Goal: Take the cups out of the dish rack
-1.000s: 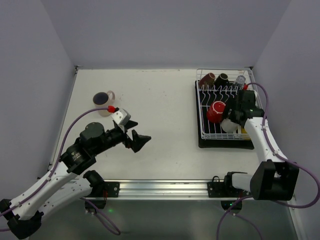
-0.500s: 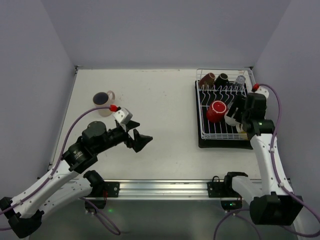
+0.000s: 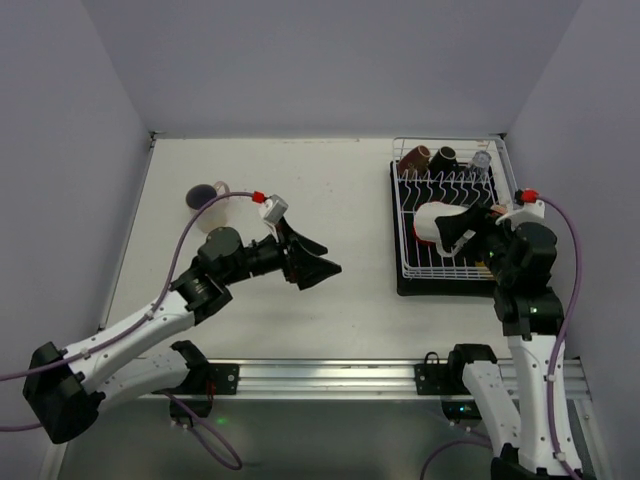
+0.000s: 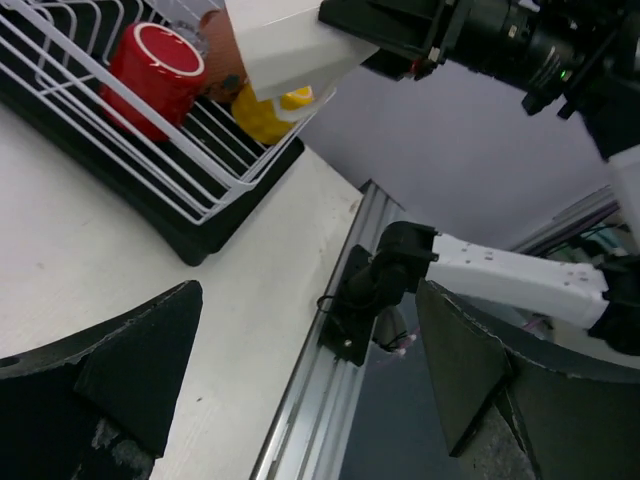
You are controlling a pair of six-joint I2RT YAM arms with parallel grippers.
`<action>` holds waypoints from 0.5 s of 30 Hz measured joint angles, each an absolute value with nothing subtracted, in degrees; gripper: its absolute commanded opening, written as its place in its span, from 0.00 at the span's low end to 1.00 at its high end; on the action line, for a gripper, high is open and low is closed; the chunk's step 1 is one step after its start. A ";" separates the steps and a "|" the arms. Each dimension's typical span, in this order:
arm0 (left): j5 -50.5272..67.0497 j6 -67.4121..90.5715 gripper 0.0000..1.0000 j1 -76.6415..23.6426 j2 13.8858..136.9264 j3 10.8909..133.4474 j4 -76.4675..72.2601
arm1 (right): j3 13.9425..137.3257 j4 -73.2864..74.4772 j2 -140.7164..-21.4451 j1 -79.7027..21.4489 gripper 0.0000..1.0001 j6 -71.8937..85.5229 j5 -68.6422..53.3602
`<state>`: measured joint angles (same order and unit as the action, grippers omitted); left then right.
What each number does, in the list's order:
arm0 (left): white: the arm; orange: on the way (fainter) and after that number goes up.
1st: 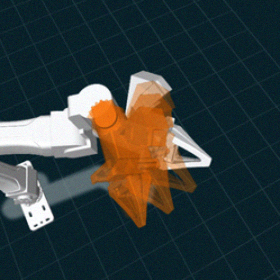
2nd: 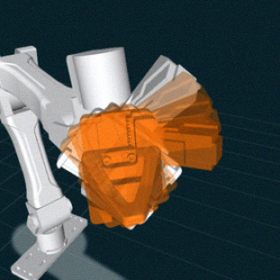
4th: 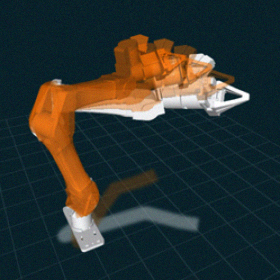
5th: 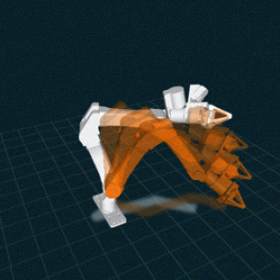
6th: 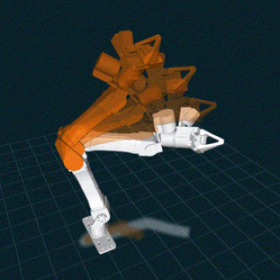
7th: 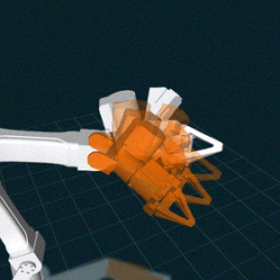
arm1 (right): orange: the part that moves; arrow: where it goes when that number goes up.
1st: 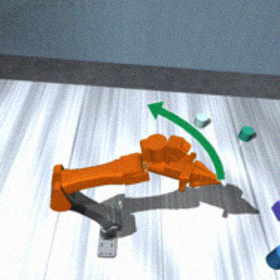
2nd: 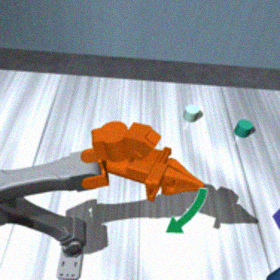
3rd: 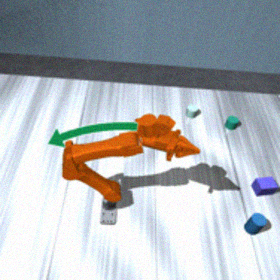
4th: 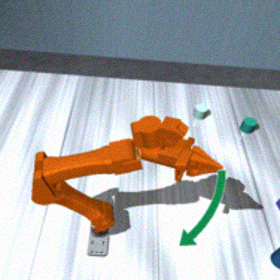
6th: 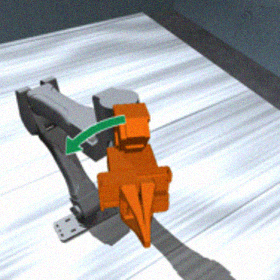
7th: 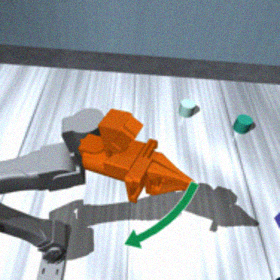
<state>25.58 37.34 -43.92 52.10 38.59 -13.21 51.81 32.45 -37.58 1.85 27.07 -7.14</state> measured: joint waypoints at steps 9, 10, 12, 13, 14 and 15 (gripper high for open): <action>30.22 52.31 0.90 -44.01 66.74 36.86 -33.54 | 39.81 12.49 -31.51 -4.27 0.15 43.40 -29.21; 30.48 53.60 0.89 -44.03 67.51 36.82 -35.29 | 39.16 11.03 -31.77 -5.65 0.15 44.56 -30.15; 30.87 55.70 0.88 -44.25 68.73 36.82 -38.70 | 37.91 7.57 -32.27 -8.95 0.15 46.39 -31.46; 30.98 56.58 0.87 -44.40 69.21 36.82 -40.14 | 37.21 5.65 -32.67 -10.55 0.15 47.35 -32.12; 31.18 57.47 0.86 -44.62 69.67 36.82 -41.45 | 36.45 3.62 -33.08 -12.05 0.15 48.34 -32.84; 31.31 58.04 0.85 -44.88 70.06 36.82 -42.44 | 35.77 2.00 -33.52 -13.39 0.15 49.15 -33.23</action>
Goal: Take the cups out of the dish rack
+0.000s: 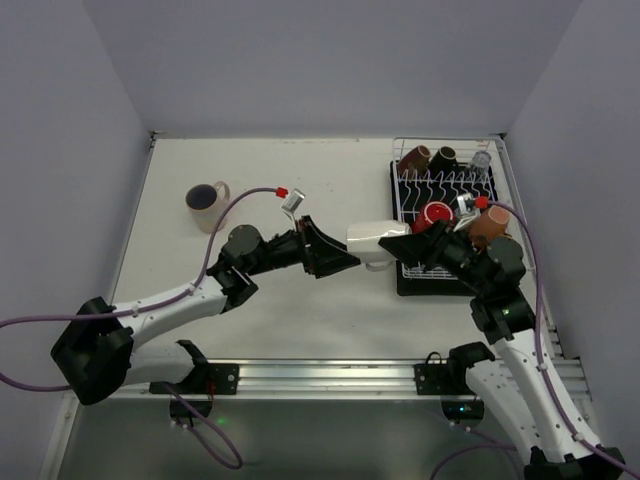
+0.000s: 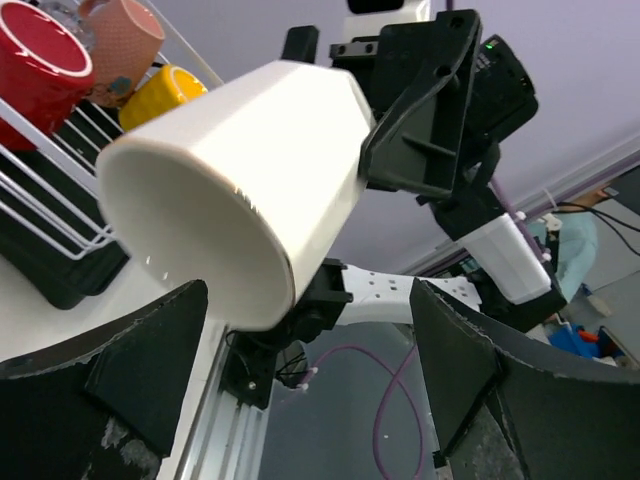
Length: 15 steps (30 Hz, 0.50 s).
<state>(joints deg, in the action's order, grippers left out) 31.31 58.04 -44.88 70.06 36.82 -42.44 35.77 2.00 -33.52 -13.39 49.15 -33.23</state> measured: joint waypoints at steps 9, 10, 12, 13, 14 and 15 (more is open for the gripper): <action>31.40 61.25 0.52 -45.89 70.87 36.60 -48.56 | 32.25 -6.85 -38.15 -18.94 0.15 53.56 -34.13; 31.11 61.54 0.36 -45.84 70.89 36.25 -48.97 | 31.88 -8.10 -38.41 -19.53 0.15 54.06 -34.00; 30.41 62.06 0.21 -45.71 71.00 35.38 -49.36 | 31.33 -10.66 -38.76 -20.32 0.15 55.20 -34.24; 30.17 62.13 0.08 -45.78 71.05 35.05 -49.67 | 31.07 -11.92 -38.98 -20.75 0.15 55.57 -34.30; 30.24 62.54 0.00 -45.78 71.07 34.76 -50.43 | 30.68 -13.21 -39.33 -21.10 0.15 56.53 -34.59; 30.55 63.09 0.00 -45.78 71.02 34.70 -51.68 | 30.22 -14.92 -39.83 -21.30 0.15 57.84 -35.09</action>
<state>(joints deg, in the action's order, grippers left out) 30.55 63.09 -45.78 71.02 34.70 -51.68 30.22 -14.92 -39.83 -21.30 57.84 -35.09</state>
